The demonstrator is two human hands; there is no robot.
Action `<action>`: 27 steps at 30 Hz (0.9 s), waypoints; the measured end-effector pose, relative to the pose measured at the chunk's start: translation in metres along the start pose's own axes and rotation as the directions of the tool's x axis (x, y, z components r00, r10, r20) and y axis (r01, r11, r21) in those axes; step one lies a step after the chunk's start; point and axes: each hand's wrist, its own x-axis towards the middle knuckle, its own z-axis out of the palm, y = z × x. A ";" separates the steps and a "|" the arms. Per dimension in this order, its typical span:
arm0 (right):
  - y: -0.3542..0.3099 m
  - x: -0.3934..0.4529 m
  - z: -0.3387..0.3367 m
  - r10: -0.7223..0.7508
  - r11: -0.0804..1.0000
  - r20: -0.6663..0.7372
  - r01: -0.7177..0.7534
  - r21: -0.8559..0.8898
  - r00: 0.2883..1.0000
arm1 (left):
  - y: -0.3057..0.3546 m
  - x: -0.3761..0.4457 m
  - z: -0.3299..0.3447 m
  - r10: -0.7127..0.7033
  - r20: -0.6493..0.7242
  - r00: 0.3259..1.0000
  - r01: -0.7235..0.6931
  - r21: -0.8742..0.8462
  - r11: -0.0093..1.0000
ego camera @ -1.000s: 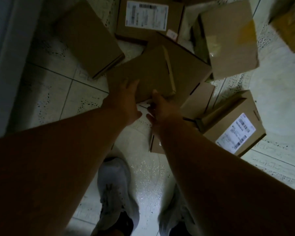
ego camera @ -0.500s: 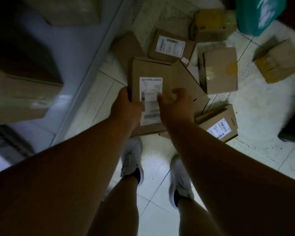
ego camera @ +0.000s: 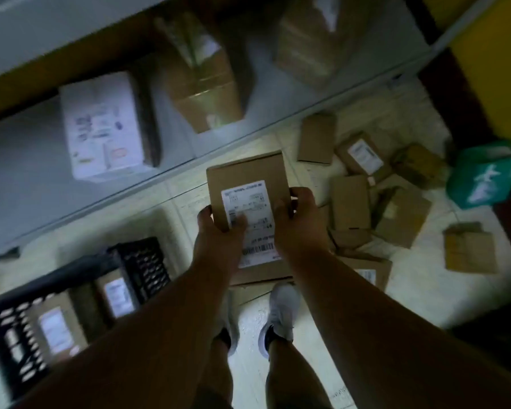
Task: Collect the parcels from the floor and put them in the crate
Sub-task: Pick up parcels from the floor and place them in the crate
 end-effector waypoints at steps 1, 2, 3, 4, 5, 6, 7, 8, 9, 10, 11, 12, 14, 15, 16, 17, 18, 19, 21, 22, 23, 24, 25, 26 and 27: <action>-0.003 -0.010 0.012 -0.045 0.998 0.039 0.047 -0.051 0.998 | -0.008 -0.005 -0.016 0.052 -0.067 0.996 -0.049 0.034 0.998; -0.004 -0.020 0.025 -0.086 0.991 0.079 0.093 -0.097 0.993 | -0.017 -0.008 -0.033 0.124 -0.129 0.984 -0.108 0.127 0.986; -0.006 -0.029 0.039 -0.119 0.980 0.119 0.136 -0.142 0.986 | -0.029 -0.008 -0.051 0.189 -0.165 0.968 -0.144 0.248 0.958; -0.006 -0.037 0.054 -0.150 0.965 0.162 0.180 -0.191 0.975 | -0.041 -0.005 -0.070 0.225 -0.178 0.958 -0.152 0.352 0.923; -0.004 -0.045 0.071 -0.181 0.943 0.206 0.229 -0.240 0.962 | -0.054 -0.002 -0.089 0.232 -0.173 0.957 -0.143 0.412 0.900; -0.003 -0.052 0.087 -0.206 0.919 0.245 0.274 -0.284 0.947 | -0.067 0.004 -0.106 0.229 -0.156 0.961 -0.136 0.456 0.880; -0.001 -0.058 0.104 -0.222 0.894 0.278 0.309 -0.325 0.935 | -0.080 0.010 -0.123 0.231 -0.138 0.963 -0.133 0.503 0.854; -0.002 -0.064 0.121 -0.241 0.864 0.306 0.347 -0.363 0.921 | -0.092 0.017 -0.139 0.226 -0.126 0.966 -0.120 0.554 0.824; -0.003 -0.070 0.139 -0.265 0.832 0.337 0.391 -0.393 0.903 | -0.104 0.022 -0.155 0.223 -0.115 0.968 -0.113 0.593 0.797; -0.005 -0.078 0.158 -0.282 0.800 0.376 0.432 -0.416 0.883 | -0.115 0.025 -0.173 0.223 -0.102 0.969 -0.114 0.620 0.777; -0.008 -0.086 0.176 -0.287 0.772 0.423 0.469 -0.429 0.859 | -0.126 0.026 -0.191 0.237 -0.081 0.968 -0.131 0.642 0.755; -0.011 -0.096 0.194 -0.275 0.745 0.486 0.503 -0.437 0.829 | -0.135 0.025 -0.211 0.278 -0.050 0.959 -0.174 0.669 0.722; -0.018 -0.118 0.230 -0.263 0.678 0.631 0.604 -0.417 0.730 | -0.151 0.019 -0.253 0.406 0.044 0.913 -0.301 0.744 0.597; -0.023 -0.131 0.247 -0.254 0.648 0.700 0.655 -0.388 0.667 | -0.159 0.015 -0.275 0.450 0.094 0.888 -0.347 0.777 0.524; -0.032 -0.146 0.264 -0.237 0.630 0.764 0.694 -0.350 0.600 | -0.170 0.013 -0.297 0.456 0.132 0.880 -0.366 0.800 0.475; -0.042 -0.160 0.282 -0.215 0.615 0.818 0.725 -0.311 0.534 | -0.180 0.012 -0.319 0.441 0.150 0.885 -0.364 0.813 0.454; -0.053 -0.173 0.301 -0.187 0.588 0.862 0.757 -0.287 0.472 | -0.192 0.012 -0.340 0.414 0.150 0.898 -0.347 0.821 0.454; -0.064 -0.185 0.322 -0.151 0.543 0.895 0.792 -0.279 0.419 | -0.205 0.013 -0.360 0.387 0.133 0.912 -0.316 0.829 0.461; -0.082 -0.209 0.365 -0.102 0.384 0.917 0.865 -0.322 0.386 | -0.228 0.014 -0.399 0.322 0.048 0.945 -0.218 0.827 0.518; -0.088 -0.219 0.385 -0.147 0.281 0.904 0.893 -0.352 0.402 | -0.239 0.016 -0.417 0.285 -0.021 0.958 -0.158 0.791 0.591; -0.093 -0.227 0.403 -0.235 0.196 0.880 0.907 -0.373 0.413 | -0.251 0.021 -0.431 0.225 -0.093 0.970 -0.091 0.718 0.690; -0.095 -0.234 0.419 -0.328 0.171 0.842 0.904 -0.393 0.428 | -0.260 0.025 -0.444 0.141 -0.152 0.978 -0.018 0.616 0.787; -0.096 -0.240 0.433 -0.398 0.212 0.792 0.886 -0.412 0.463 | -0.269 0.031 -0.454 0.048 -0.187 0.981 0.053 0.496 0.867; -0.094 -0.243 0.444 -0.445 0.293 0.725 0.850 -0.437 0.526 | -0.278 0.036 -0.462 -0.046 -0.209 0.977 0.121 0.367 0.922; -0.088 -0.244 0.454 -0.473 0.360 0.648 0.802 -0.477 0.597 | -0.286 0.041 -0.467 -0.120 -0.232 0.965 0.177 0.246 0.953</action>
